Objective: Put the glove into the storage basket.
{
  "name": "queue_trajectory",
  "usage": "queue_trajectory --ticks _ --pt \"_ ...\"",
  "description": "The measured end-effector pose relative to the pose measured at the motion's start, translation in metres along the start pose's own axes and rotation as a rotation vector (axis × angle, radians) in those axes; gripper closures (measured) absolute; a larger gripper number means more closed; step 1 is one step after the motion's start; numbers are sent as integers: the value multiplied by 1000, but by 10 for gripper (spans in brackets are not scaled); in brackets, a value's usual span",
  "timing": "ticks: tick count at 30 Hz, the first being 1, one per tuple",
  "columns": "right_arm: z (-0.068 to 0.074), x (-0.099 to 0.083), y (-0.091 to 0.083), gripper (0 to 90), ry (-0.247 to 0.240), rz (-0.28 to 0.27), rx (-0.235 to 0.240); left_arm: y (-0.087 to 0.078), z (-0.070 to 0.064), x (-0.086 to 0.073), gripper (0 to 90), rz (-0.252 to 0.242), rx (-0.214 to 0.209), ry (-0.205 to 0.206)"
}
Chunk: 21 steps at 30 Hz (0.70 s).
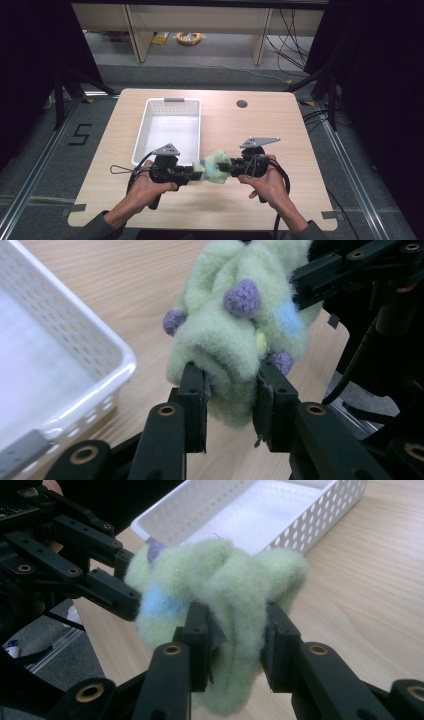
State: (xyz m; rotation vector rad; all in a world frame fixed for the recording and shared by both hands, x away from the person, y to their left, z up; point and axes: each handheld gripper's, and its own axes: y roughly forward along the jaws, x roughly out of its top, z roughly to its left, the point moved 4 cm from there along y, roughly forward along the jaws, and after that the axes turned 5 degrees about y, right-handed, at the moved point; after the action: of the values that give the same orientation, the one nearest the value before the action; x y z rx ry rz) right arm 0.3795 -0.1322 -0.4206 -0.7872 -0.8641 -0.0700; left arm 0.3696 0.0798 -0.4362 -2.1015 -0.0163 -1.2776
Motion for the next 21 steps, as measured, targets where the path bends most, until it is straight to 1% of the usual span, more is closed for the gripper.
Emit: queue_trajectory --ticks 1,2,3,4,5,6,7,8,9,10,11,12,13,15,16,17,19,20,21 --pt "1 3 1 695 6 3 2 -3 3 2 684 0 -3 -10" --pt "0 7 3 695 3 -3 6 -4 5 3 684 -3 -4 -14" --pt "0 10 4 695 2 1 -4 -6 8 5 684 -3 2 -21" --pt "2 13 7 695 20 7 6 -8 10 6 684 -1 6 -25" --pt "2 16 9 695 13 5 15 -10 12 8 684 1 3 -30" --pt "2 19 12 695 17 10 14 -13 17 10 684 5 -3 -38" --pt "2 24 14 695 12 15 8 -15 19 11 684 3 8 -41" --pt "3 27 16 695 16 17 11 -17 21 13 684 1 9 -48" --pt "4 31 18 695 19 18 8 -20 24 14 683 8 8 -47" --pt "5 37 23 695 20 15 37 -22 26 15 683 6 10 -57" --pt "5 37 23 695 20 15 37 -25 29 16 683 8 11 -55" --pt "7 40 24 695 28 21 34 -28 32 18 683 4 18 -60" --pt "7 44 26 695 25 20 34 -31 34 18 683 5 23 -63" --pt "9 51 32 695 27 24 61 -37 41 20 682 7 23 -74" --pt "11 54 34 695 39 31 48 -39 43 20 682 8 26 -79" --pt "11 56 36 695 28 36 56 -41 47 20 681 6 29 -85" --pt "12 61 43 695 32 42 55 -45 54 20 680 16 26 -100" --pt "13 63 47 695 31 44 58 -46 58 20 679 9 30 -106" --pt "13 65 51 695 37 45 59 -48 64 20 679 5 47 -110"
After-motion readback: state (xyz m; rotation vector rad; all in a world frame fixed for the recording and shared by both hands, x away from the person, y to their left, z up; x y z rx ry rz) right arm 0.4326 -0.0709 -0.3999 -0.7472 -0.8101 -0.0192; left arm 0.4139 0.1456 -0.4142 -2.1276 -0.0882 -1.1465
